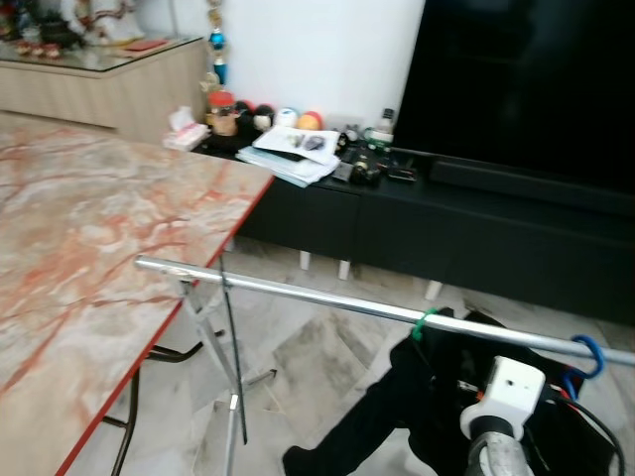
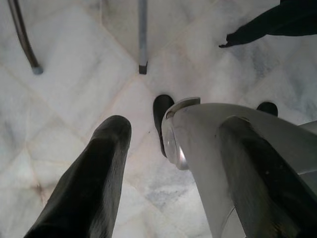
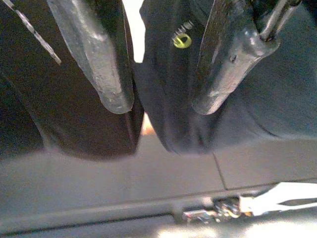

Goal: Hang hanger

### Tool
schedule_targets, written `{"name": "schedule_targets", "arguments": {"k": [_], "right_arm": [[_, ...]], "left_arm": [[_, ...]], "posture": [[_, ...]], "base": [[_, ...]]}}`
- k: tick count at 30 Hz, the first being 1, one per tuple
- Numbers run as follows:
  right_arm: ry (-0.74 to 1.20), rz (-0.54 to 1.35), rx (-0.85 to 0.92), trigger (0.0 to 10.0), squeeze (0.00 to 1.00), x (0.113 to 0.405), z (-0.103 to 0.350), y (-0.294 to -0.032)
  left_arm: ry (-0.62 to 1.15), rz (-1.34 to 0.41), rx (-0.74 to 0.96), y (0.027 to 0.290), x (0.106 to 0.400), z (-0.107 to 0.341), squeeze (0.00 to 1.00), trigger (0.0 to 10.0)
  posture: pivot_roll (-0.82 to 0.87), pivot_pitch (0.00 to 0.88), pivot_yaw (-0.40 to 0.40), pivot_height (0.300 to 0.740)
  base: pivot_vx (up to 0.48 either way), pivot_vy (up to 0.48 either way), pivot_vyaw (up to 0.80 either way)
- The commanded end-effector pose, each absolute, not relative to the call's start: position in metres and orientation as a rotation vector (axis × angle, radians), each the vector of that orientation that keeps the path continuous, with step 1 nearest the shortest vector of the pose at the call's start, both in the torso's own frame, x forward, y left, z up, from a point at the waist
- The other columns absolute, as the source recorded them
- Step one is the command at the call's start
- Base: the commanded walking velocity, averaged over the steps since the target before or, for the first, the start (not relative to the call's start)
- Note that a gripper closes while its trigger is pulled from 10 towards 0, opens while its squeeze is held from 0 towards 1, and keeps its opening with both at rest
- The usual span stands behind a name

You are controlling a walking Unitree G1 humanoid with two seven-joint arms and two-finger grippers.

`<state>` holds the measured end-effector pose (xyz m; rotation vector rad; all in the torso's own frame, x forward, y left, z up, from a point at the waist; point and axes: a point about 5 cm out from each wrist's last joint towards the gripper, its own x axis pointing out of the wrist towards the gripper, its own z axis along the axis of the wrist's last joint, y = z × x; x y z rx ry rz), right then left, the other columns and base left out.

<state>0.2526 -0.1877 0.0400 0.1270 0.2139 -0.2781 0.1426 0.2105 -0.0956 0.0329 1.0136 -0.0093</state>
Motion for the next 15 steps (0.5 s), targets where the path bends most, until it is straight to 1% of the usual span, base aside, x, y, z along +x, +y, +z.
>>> {"name": "schedule_targets", "arguments": {"k": [1, 4, 6, 8, 13, 15], "right_arm": [[0.199, -0.276, 0.11, 10.0, 0.0, 0.251, 0.046, -0.19], [0.175, -0.258, 0.065, 10.0, 0.0, 0.25, 0.051, -0.189], [0.135, -0.256, 0.01, 10.0, 0.0, 0.248, 0.06, -0.191], [0.101, -0.293, 0.008, 10.0, 0.0, 0.244, 0.069, -0.197], [0.075, -0.326, -0.011, 10.0, 0.0, 0.242, 0.076, -0.202], [0.045, -0.402, -0.041, 10.0, 0.0, 0.239, 0.089, -0.213]], "left_arm": [[1.012, -0.018, 0.045, 0.212, 0.146, -0.094, 0.0, 10.0], [1.007, -0.017, 0.044, 0.213, 0.149, -0.093, 0.0, 10.0], [1.005, -0.018, 0.044, 0.213, 0.151, -0.092, 0.0, 10.0], [1.006, -0.021, 0.045, 0.213, 0.151, -0.092, 0.0, 10.0], [1.006, -0.023, 0.046, 0.212, 0.152, -0.092, 0.0, 10.0], [0.999, -0.03, 0.046, 0.21, 0.155, -0.091, 0.0, 10.0]], "posture": [[0.14, 0.0, -0.046, 0.74], [0.14, 0.0, -0.047, 0.74], [0.13, 0.0, -0.047, 0.74], [0.13, 0.0, -0.044, 0.74], [0.13, 0.0, -0.042, 0.74], [0.13, 0.0, -0.04, 0.74]], "base": [[0.0, 0.0, -0.73], [0.0, 0.0, -0.73], [0.0, 0.0, -0.44], [0.0, 0.0, 0.0], [0.0, 0.0, 0.0], [0.0, 0.0, 0.0]]}}
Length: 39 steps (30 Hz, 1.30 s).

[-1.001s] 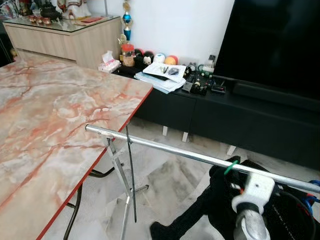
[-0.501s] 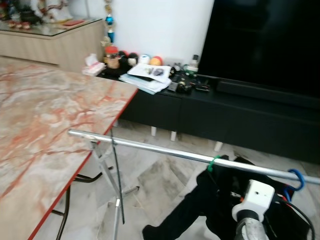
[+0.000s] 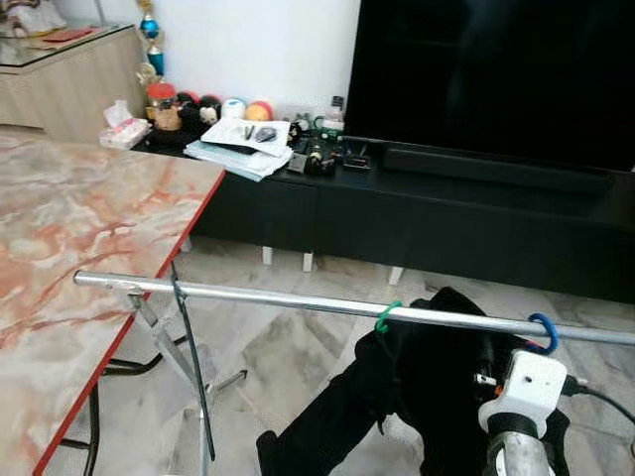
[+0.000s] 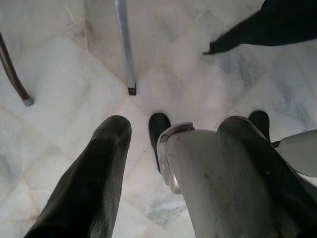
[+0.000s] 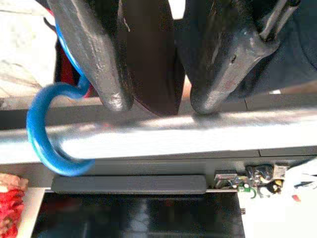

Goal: Hang hanger

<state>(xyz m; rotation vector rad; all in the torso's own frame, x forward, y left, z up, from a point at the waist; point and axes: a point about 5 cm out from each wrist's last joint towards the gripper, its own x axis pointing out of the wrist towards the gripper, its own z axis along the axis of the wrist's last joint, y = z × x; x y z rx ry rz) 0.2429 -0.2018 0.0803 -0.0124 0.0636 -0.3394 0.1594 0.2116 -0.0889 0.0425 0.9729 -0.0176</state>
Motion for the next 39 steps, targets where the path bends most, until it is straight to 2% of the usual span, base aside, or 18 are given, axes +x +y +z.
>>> {"name": "schedule_targets", "arguments": {"k": [1, 7, 8, 17, 23, 28, 39], "right_arm": [[0.045, -0.417, -0.048, 10.0, 0.0, 0.238, 0.09, -0.215], [0.137, -0.592, -0.086, 10.0, 0.0, 0.232, 0.086, -0.238], [0.201, -0.682, -0.101, 10.0, 0.0, 0.228, 0.081, -0.251], [0.313, -0.764, -0.1, 10.0, 0.0, 0.226, 0.071, -0.266], [0.337, -0.781, -0.113, 10.0, 0.0, 0.23, 0.072, -0.27], [0.394, -0.72, -0.102, 10.0, 0.0, 0.246, 0.067, -0.268], [0.442, -0.679, -0.115, 10.0, 0.0, 0.26, 0.064, -0.268]], "left_arm": [[0.997, -0.032, 0.046, 0.209, 0.156, -0.091, 0.0, 10.0], [0.991, -0.04, 0.047, 0.208, 0.157, -0.091, 0.0, 10.0], [0.993, -0.044, 0.047, 0.208, 0.156, -0.091, 0.0, 10.0], [1.003, -0.044, 0.048, 0.207, 0.149, -0.094, 0.0, 10.0], [1.008, -0.045, 0.048, 0.206, 0.146, -0.095, 0.0, 10.0], [1.012, -0.055, 0.046, 0.2, 0.147, -0.096, 0.0, 10.0], [1.013, -0.061, 0.052, 0.199, 0.149, -0.095, 0.0, 10.0]], "posture": [[0.12, 0.0, -0.039, 0.74], [0.12, 0.0, -0.035, 0.74], [0.12, 0.0, -0.034, 0.74], [0.13, 0.0, -0.034, 0.74], [0.13, 0.0, -0.032, 0.74], [0.13, 0.0, -0.029, 0.74], [0.14, 0.0, -0.028, 0.74]], "base": [[0.0, 0.0, 0.0], [0.0, 0.0, 0.0], [0.0, 0.0, 0.0], [0.0, 0.0, 0.0], [0.0, 0.0, 0.0], [0.0, 0.0, 0.0], [0.0, 0.0, 0.0]]}}
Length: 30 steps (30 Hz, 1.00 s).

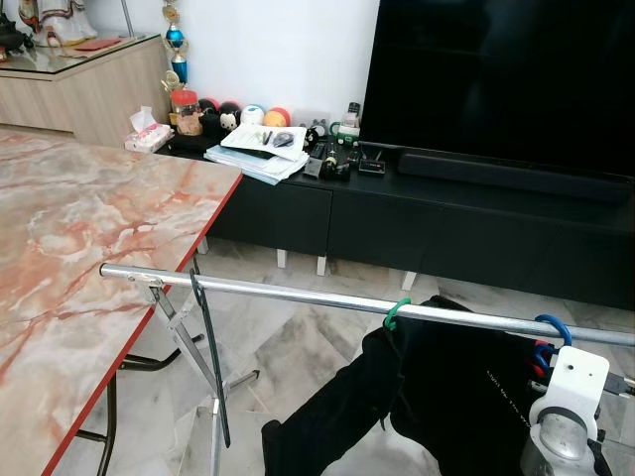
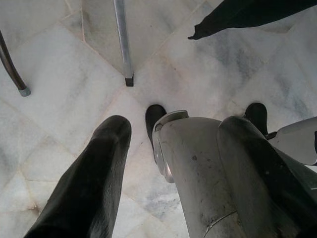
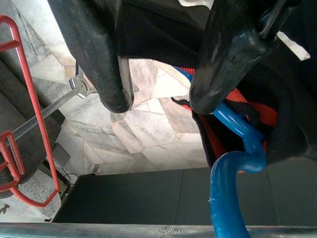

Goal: Hang hanger

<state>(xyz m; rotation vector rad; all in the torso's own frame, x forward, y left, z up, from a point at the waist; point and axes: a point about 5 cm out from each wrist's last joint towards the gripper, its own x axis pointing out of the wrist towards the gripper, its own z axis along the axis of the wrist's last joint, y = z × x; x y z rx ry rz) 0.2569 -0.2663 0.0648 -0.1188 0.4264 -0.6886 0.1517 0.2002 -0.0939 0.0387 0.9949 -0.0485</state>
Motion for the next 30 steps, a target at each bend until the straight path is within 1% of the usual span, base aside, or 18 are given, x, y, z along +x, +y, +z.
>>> {"name": "schedule_targets", "arguments": {"k": [1, 4, 7, 13, 21, 27, 30], "right_arm": [[0.447, -0.671, -0.121, 10.0, 0.0, 0.264, 0.064, -0.269], [0.45, -0.669, -0.123, 10.0, 0.0, 0.265, 0.064, -0.269], [0.452, -0.659, -0.126, 10.0, 0.0, 0.273, 0.066, -0.27], [0.445, -0.615, -0.116, 10.0, 0.0, 0.281, 0.067, -0.263], [0.47, -0.578, -0.101, 10.0, 0.0, 0.28, 0.059, -0.249], [0.464, -0.568, -0.085, 10.0, 0.0, 0.278, 0.058, -0.243], [0.391, -0.593, -0.044, 10.0, 0.0, 0.275, 0.064, -0.241]], "left_arm": [[1.013, -0.063, 0.054, 0.199, 0.149, -0.095, 0.0, 10.0], [1.013, -0.063, 0.054, 0.199, 0.149, -0.095, 0.0, 10.0], [1.014, -0.067, 0.057, 0.199, 0.149, -0.096, 0.0, 10.0], [1.016, -0.065, 0.06, 0.199, 0.148, -0.096, 0.0, 10.0], [1.018, -0.063, 0.059, 0.2, 0.146, -0.096, 0.0, 10.0], [1.018, -0.064, 0.059, 0.198, 0.146, -0.096, 0.0, 10.0], [1.018, -0.066, 0.058, 0.196, 0.146, -0.097, 0.0, 10.0]], "posture": [[0.14, 0.0, -0.028, 0.74], [0.14, 0.0, -0.028, 0.74], [0.14, 0.0, -0.027, 0.74], [0.15, 0.0, -0.029, 0.74], [0.15, 0.0, -0.031, 0.74], [0.15, 0.0, -0.031, 0.74], [0.15, 0.0, -0.031, 0.74]], "base": [[0.0, 0.0, 0.0], [0.0, 0.0, 0.0], [0.0, 0.0, 0.0], [0.0, 0.0, 0.0], [0.0, 0.0, 0.0], [0.0, 0.0, 0.0], [0.0, 0.0, 0.0]]}}
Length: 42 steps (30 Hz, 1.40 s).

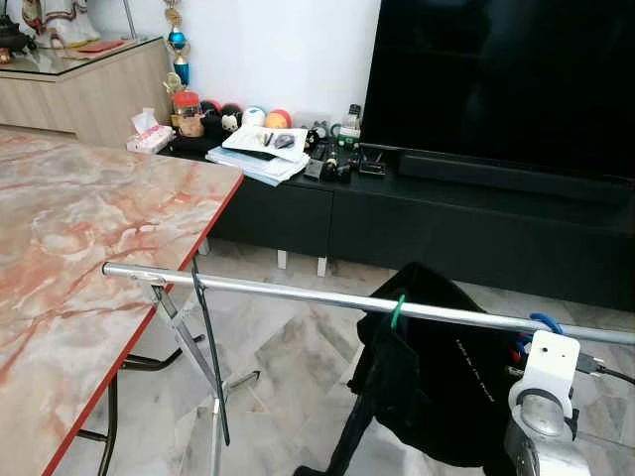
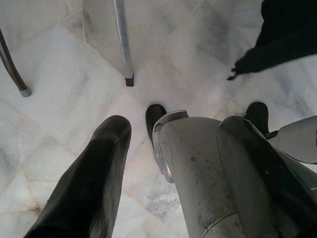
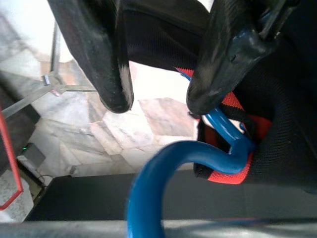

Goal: Hang hanger

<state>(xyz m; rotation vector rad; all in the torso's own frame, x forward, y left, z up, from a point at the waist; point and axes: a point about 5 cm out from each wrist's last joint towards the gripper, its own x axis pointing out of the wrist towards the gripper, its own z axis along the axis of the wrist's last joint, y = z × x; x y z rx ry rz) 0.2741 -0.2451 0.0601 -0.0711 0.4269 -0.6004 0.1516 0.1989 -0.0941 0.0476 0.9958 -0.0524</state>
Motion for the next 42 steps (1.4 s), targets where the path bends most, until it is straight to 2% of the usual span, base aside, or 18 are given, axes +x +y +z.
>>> {"name": "schedule_targets", "arguments": {"k": [1, 8, 23, 33, 42], "right_arm": [[0.376, -0.6, -0.036, 10.0, 0.0, 0.274, 0.066, -0.24], [0.279, -0.626, -0.07, 10.0, 0.0, 0.267, 0.078, -0.237], [0.332, -0.632, -0.078, 10.0, 0.0, 0.259, 0.066, -0.237], [0.492, -0.616, -0.033, 10.0, 0.0, 0.254, 0.042, -0.234], [0.506, -0.577, 0.007, 10.0, 0.0, 0.262, 0.036, -0.232]], "left_arm": [[1.018, -0.066, 0.058, 0.196, 0.145, -0.097, 0.0, 10.0], [1.019, -0.067, 0.058, 0.195, 0.144, -0.098, 0.0, 10.0], [1.02, -0.073, 0.058, 0.194, 0.145, -0.098, 0.0, 10.0], [1.026, -0.077, 0.057, 0.194, 0.144, -0.098, 0.0, 10.0], [1.024, -0.076, 0.06, 0.194, 0.144, -0.098, 0.0, 10.0]], "posture": [[0.15, 0.0, -0.031, 0.74], [0.14, 0.0, -0.03, 0.74], [0.15, 0.0, -0.032, 0.74], [0.15, 0.0, -0.032, 0.74], [0.15, 0.0, -0.031, 0.74]], "base": [[0.0, 0.0, 0.0], [0.0, 0.0, 0.0], [0.0, 0.0, 0.0], [0.0, 0.0, 0.0], [0.0, 0.0, 0.0]]}}
